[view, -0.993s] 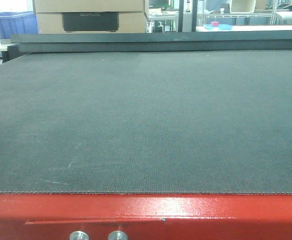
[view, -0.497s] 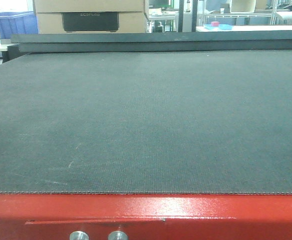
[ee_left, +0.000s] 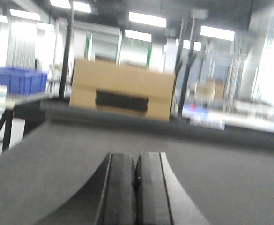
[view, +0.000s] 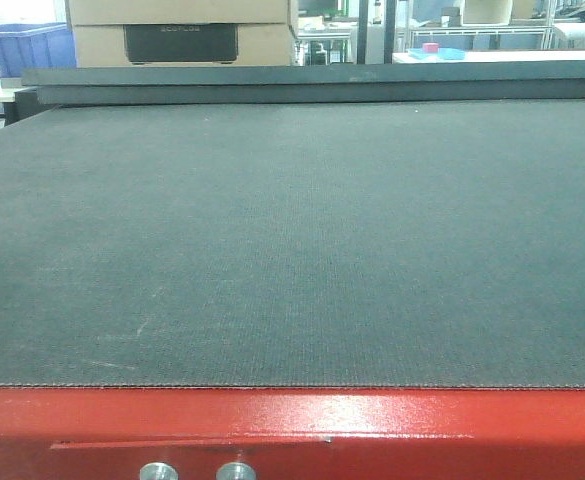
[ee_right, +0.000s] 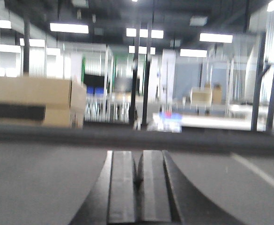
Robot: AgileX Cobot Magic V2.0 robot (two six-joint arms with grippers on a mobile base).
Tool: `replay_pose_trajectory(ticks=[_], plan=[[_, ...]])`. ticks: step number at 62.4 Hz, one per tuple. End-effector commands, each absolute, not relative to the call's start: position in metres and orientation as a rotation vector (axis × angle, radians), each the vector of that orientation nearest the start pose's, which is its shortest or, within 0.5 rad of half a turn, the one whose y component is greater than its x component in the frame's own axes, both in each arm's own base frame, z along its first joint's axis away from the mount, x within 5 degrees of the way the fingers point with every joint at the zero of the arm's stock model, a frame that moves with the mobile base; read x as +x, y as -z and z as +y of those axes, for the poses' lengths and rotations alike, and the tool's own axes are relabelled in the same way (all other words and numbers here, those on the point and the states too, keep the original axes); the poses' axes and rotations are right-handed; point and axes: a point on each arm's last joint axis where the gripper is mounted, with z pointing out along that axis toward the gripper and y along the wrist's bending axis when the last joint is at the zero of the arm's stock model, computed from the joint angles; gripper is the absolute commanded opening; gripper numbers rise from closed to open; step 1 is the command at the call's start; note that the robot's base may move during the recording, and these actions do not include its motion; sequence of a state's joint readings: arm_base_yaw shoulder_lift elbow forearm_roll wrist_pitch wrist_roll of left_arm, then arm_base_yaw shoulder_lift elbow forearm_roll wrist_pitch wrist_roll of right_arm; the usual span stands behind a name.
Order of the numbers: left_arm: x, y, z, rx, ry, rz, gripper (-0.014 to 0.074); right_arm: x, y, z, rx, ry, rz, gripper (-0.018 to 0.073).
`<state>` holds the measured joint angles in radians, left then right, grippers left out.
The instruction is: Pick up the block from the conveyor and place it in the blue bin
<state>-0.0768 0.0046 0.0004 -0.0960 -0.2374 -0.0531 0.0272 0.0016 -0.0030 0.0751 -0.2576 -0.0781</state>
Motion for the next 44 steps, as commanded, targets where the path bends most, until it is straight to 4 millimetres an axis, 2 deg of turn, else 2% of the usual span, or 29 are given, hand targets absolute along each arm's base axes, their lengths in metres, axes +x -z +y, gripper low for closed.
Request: replay_pose_trajectory(ticks=[1,16,24,29,38,44], plan=[[0.046,-0.254,0.0,-0.089,0.208,1.129,-0.0111,0.043,-0.26,-0.001,0.003,0.006,1.071,-0.0167],[0.02,-0.323,-0.001,-0.013,0.159,1.025,-0.0111,0.01,-0.337,-0.002,0.016,-0.012,0.865,-0.0167],[0.007,-0.363,-0.001,0.023,0.111,1.017,-0.0111,-0.003,-0.378,-0.002,0.031,-0.046,0.849,-0.0167],[0.003,-0.389,0.0,0.023,0.11,1.041,-0.0111,0.0,-0.4,-0.001,0.027,-0.062,0.918,-0.0167],[0.015,-0.429,-0.001,0.023,0.104,1.208,-0.0111,0.012,-0.438,0.003,-0.006,-0.082,1.144,-0.0167],[0.035,-0.45,-0.002,0.024,0.097,1.403,-0.0111,0.027,-0.452,0.005,-0.025,-0.09,1.295,-0.0167]])
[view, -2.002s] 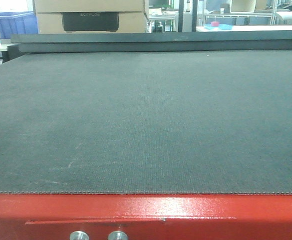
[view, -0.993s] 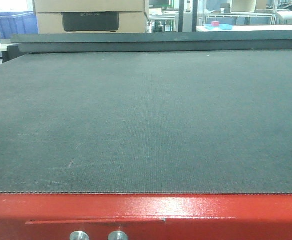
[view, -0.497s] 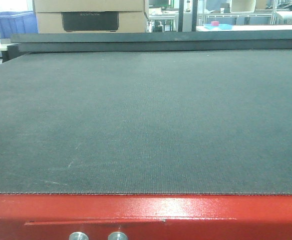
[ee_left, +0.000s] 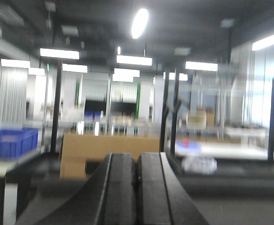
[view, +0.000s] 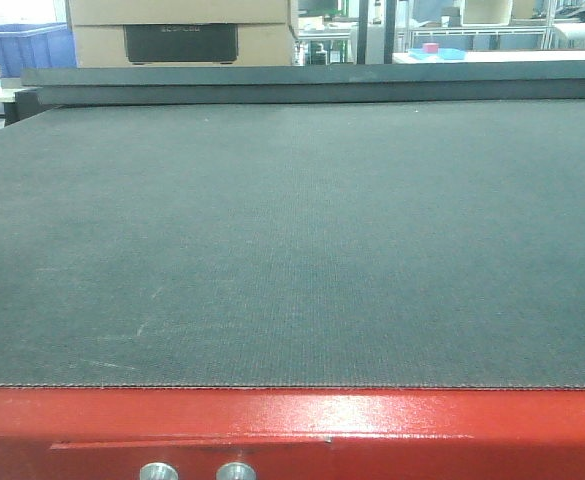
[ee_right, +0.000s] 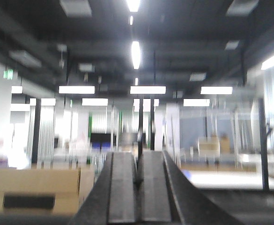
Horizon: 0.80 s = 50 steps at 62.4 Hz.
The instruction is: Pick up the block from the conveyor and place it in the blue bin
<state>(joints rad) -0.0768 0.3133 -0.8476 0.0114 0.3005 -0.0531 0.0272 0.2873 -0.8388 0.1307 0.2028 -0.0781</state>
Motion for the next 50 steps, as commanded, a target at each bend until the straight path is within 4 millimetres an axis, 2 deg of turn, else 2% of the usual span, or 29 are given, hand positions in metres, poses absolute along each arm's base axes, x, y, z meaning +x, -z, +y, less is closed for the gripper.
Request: replay_pose_trajectory(ticks=[1,7,17,37,44,50], plan=[[0.038,-0.453,-0.003,0.025,0.096,1.426,-0.0111,0.029,-0.454,0.005,-0.027,-0.09,1.307,-0.0167],[0.059,-0.469,-0.004,0.025,0.093,1.562,-0.0111,0.052,-0.455,0.007,-0.035,-0.095,1.434,-0.0167],[0.108,-0.468,-0.009,0.026,0.098,1.791,-0.0111,0.088,-0.44,0.01,-0.04,-0.132,1.662,-0.0167],[0.196,-0.417,-0.026,-0.005,0.237,2.186,-0.0111,0.154,-0.377,0.016,-0.073,-0.177,2.296,-0.0167],[0.216,-0.398,-0.027,-0.008,0.233,2.294,-0.0111,0.177,-0.352,0.017,-0.078,-0.191,2.498,-0.0167],[0.23,-0.383,-0.029,-0.01,0.23,2.382,-0.0111,0.196,-0.335,0.018,-0.072,-0.199,2.593,-0.0167]])
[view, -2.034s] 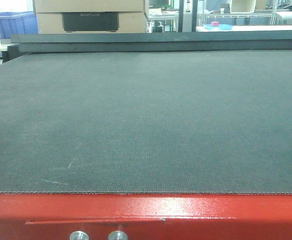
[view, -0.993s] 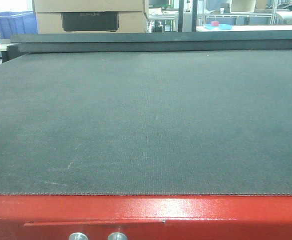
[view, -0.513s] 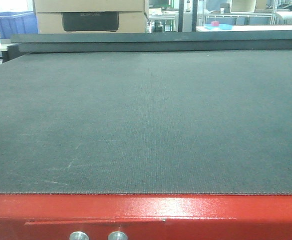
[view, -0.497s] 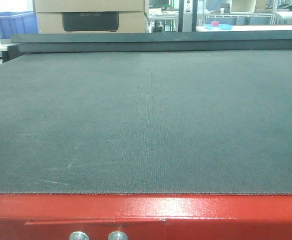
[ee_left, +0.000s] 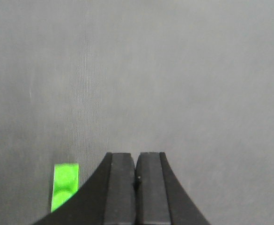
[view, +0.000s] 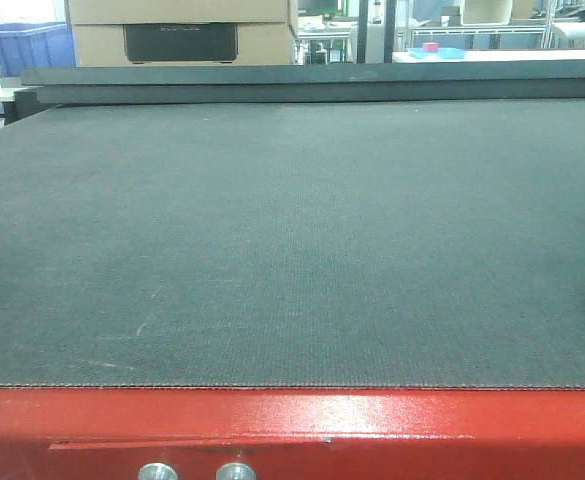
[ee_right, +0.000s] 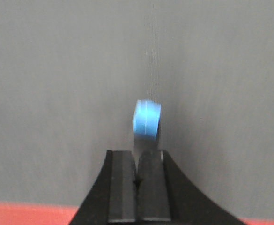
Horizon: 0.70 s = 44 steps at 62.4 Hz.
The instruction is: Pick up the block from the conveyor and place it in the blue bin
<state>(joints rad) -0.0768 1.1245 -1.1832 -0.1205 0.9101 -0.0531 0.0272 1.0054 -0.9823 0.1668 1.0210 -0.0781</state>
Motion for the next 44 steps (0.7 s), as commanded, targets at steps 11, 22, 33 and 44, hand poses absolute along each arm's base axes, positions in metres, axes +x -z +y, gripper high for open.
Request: replay_pose_trajectory(ticks=[11,22,33,44], plan=[[0.25,-0.359,-0.031,-0.013,0.222,2.509,-0.0111,0.223,-0.312,0.019,-0.05,-0.218,2.662,-0.0167],[0.267,-0.338,-0.032,-0.019,0.215,2.592,-0.0111,0.242,-0.292,0.021,-0.023,-0.251,2.724,-0.0167],[0.269,-0.318,-0.032,-0.025,0.21,2.649,-0.0111,0.255,-0.284,0.023,0.084,-0.255,2.815,-0.0136],[0.268,-0.31,-0.032,-0.03,0.208,2.659,-0.0111,0.268,-0.287,0.03,0.081,-0.119,2.847,-0.0136]])
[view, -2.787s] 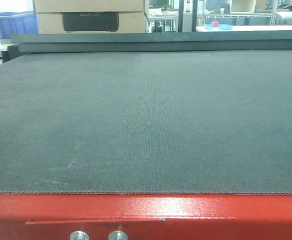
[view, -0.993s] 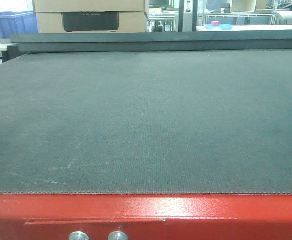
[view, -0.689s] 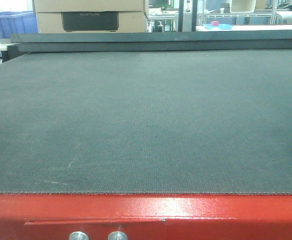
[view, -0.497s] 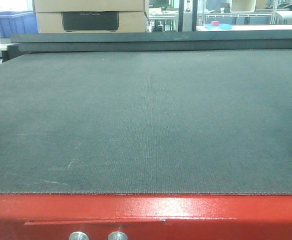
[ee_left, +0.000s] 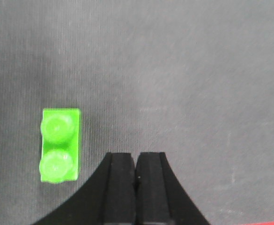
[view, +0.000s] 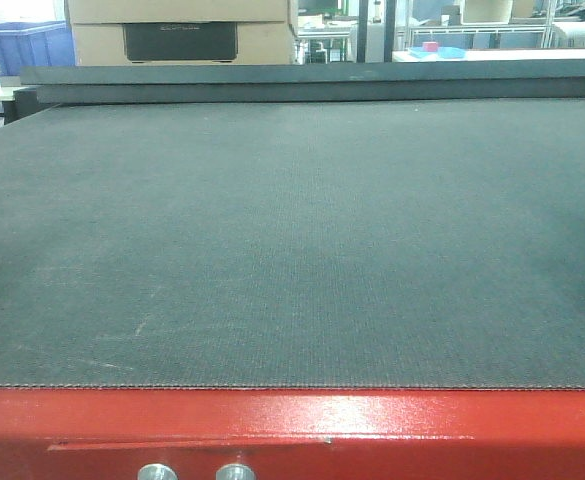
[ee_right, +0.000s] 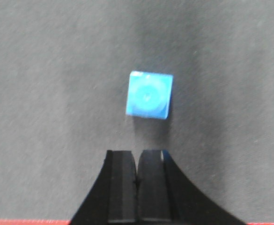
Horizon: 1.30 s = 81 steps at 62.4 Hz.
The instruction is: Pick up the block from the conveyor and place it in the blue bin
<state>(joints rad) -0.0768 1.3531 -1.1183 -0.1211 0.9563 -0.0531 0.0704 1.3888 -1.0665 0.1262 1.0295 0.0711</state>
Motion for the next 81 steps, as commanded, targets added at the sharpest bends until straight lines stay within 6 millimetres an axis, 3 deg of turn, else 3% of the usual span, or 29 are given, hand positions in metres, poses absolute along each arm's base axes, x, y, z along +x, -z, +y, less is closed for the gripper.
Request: replay_pose_trajectory(ticks=[1,19,24,28,35,39,57,71,75,81], plan=[[0.268,-0.309,-0.032,-0.03,0.208,2.662,-0.0111,0.269,-0.287,0.03,0.083,-0.11,2.849,-0.0136],[0.266,-0.305,-0.032,-0.031,0.207,2.681,-0.0111,0.297,-0.273,0.033,0.088,-0.081,2.928,-0.0121],[0.265,-0.303,-0.031,-0.031,0.206,2.69,-0.0111,0.303,-0.266,0.033,0.092,-0.077,2.949,-0.0033],[0.265,-0.303,-0.031,-0.031,0.206,2.69,-0.0111,0.309,-0.261,0.034,0.093,-0.074,2.966,0.0154],[0.265,-0.303,-0.031,-0.031,0.206,2.69,-0.0111,0.313,-0.257,0.034,0.093,-0.072,2.973,0.0367],[0.265,-0.303,-0.031,-0.031,0.206,2.69,-0.0111,0.315,-0.252,0.034,0.094,-0.07,2.986,0.041],[0.265,-0.303,-0.031,-0.031,0.206,2.69,-0.0111,0.33,-0.214,0.038,0.12,-0.093,3.061,0.034],[0.265,-0.303,-0.031,-0.032,0.206,2.684,-0.0111,0.331,-0.209,0.039,0.127,-0.1,3.083,0.0328],[0.266,-0.303,-0.031,-0.038,0.208,2.683,-0.0111,0.331,-0.208,0.039,0.127,-0.099,3.09,0.0261],[0.266,-0.303,-0.031,-0.118,0.225,2.684,-0.0111,0.331,-0.208,0.039,0.127,-0.099,3.093,0.0052]])
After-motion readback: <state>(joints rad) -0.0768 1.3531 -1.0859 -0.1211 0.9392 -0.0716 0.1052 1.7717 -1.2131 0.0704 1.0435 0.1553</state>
